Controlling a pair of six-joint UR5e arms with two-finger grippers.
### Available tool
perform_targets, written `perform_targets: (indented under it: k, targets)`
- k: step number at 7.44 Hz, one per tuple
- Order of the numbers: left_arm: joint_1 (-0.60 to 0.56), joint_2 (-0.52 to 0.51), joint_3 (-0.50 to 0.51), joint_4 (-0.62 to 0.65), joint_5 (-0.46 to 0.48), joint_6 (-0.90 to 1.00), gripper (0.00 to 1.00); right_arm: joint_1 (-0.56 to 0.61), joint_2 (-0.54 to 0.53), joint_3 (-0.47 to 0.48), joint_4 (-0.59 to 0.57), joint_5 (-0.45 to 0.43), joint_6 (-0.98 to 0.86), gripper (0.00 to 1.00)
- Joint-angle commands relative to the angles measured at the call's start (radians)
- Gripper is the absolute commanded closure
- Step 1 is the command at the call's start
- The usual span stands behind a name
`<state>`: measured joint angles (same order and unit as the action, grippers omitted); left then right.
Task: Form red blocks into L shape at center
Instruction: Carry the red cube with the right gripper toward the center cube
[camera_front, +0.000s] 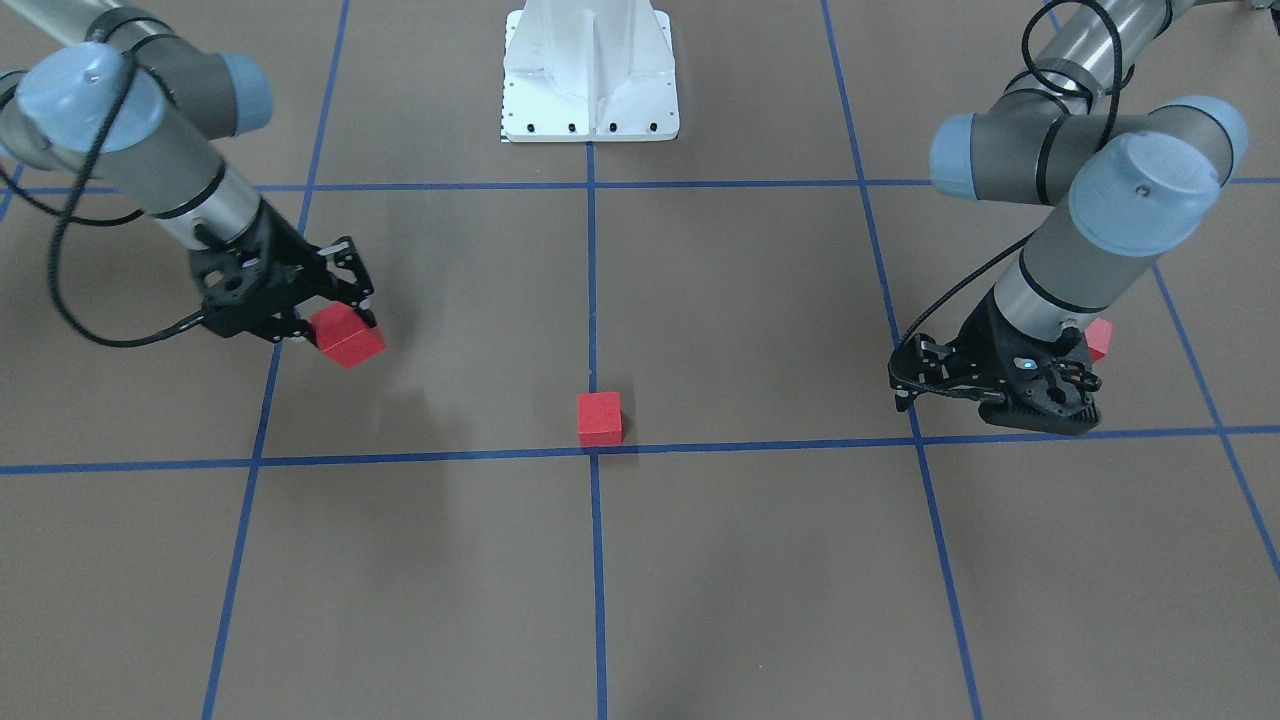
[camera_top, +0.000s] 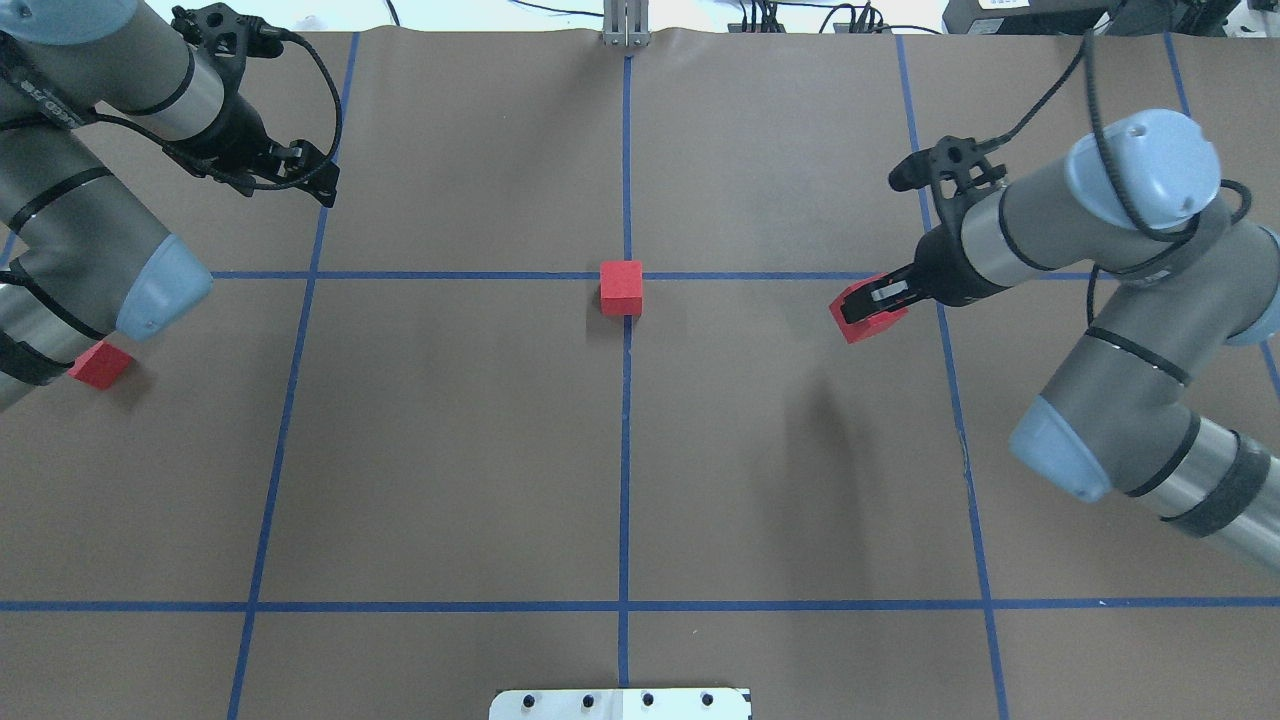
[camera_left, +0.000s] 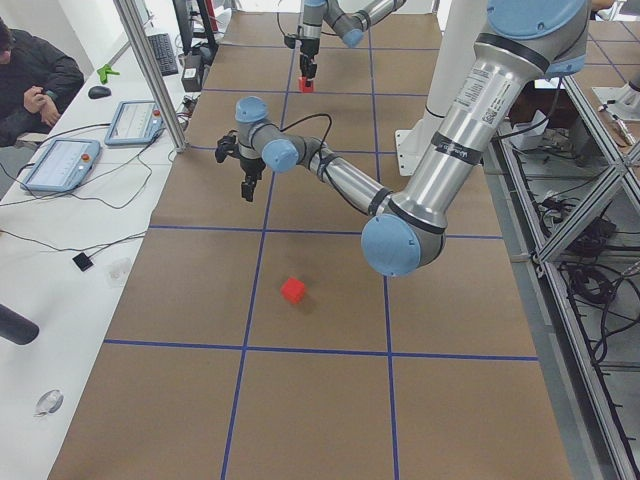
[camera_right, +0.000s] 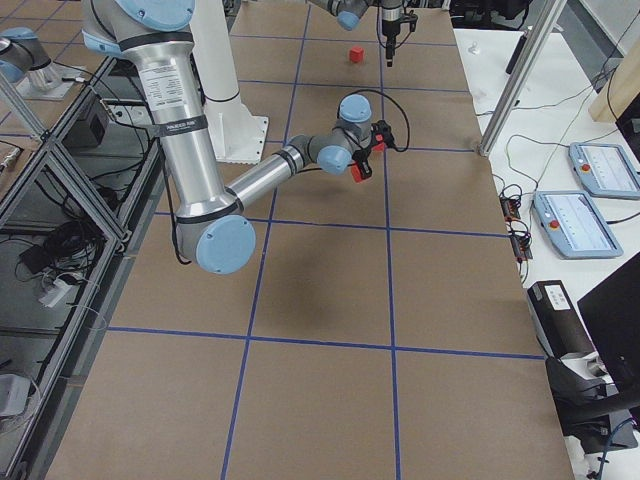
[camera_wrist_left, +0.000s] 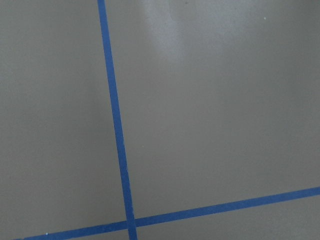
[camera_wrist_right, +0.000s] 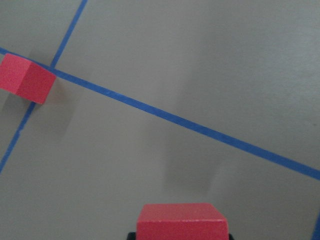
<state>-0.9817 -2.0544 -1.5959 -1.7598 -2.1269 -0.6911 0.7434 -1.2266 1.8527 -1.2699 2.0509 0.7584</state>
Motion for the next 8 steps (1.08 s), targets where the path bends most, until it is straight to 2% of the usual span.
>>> perform_targets:
  k: [1, 2, 3, 4, 5, 6, 8]
  targets:
    - [0.000, 0.008, -0.001, -0.003, 0.002, 0.010, 0.00, -0.172, 0.155, 0.056, -0.267, -0.148, 0.153, 1.00]
    - [0.000, 0.013, -0.001, -0.016, 0.002, 0.010, 0.00, -0.217, 0.191, 0.015, -0.267, -0.211, 0.194, 1.00]
    - [0.001, 0.028, -0.001, -0.032, 0.002, 0.005, 0.00, -0.235, 0.244, -0.039, -0.267, -0.221, 0.209, 1.00]
    - [0.001, 0.029, -0.001, -0.044, 0.004, 0.002, 0.00, -0.263, 0.301, -0.087, -0.266, -0.230, 0.299, 1.00]
    - [0.001, 0.031, 0.001, -0.044, 0.005, 0.002, 0.00, -0.278, 0.350, -0.149, -0.259, -0.277, 0.312, 1.00]
    - [0.001, 0.031, 0.001, -0.044, 0.007, 0.001, 0.00, -0.280, 0.404, -0.223, -0.252, -0.288, 0.317, 1.00]
    - [0.001, 0.030, 0.001, -0.044, 0.007, -0.001, 0.00, -0.280, 0.437, -0.291, -0.205, -0.290, 0.460, 1.00]
